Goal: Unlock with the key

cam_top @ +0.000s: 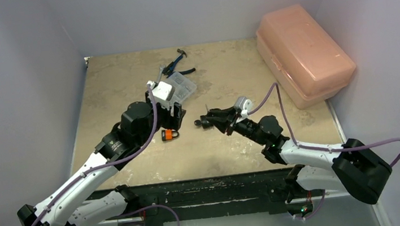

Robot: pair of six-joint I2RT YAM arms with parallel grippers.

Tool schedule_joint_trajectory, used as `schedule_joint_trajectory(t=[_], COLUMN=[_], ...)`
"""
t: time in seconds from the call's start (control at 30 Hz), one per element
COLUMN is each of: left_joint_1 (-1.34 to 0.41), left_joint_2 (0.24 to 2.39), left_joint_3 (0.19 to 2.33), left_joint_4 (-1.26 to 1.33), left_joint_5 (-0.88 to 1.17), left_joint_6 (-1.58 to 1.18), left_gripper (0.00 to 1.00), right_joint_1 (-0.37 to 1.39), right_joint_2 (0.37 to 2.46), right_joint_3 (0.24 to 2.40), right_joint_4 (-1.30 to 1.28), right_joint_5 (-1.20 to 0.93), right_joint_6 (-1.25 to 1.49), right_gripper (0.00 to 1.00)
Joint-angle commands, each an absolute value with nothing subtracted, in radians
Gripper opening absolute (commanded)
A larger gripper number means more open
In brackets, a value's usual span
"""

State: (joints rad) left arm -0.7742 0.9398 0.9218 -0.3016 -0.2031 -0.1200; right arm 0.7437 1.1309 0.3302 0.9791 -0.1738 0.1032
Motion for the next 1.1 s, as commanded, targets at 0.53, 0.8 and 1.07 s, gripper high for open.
schedule_joint_trajectory(t=[0.53, 0.8, 1.07], left_joint_1=[-0.75, -0.729, -0.725], left_joint_2=[0.937, 0.94, 0.934], left_joint_3=[0.909, 0.905, 0.905], left_joint_4=[-0.159, -0.141, -0.141], left_joint_5=[0.286, 0.343, 0.381], left_joint_6=[-0.208, -0.223, -0.213], left_gripper=[0.61, 0.59, 0.55], right_joint_1=[0.89, 0.914, 0.914], right_joint_2=[1.201, 1.201, 1.194], right_joint_3=[0.316, 0.314, 0.295], right_joint_4=[1.248, 1.256, 1.295], right_joint_5=[-0.214, -0.23, -0.278], right_joint_6=[-0.116, -0.131, -0.119], right_gripper=[0.0, 0.0, 0.0])
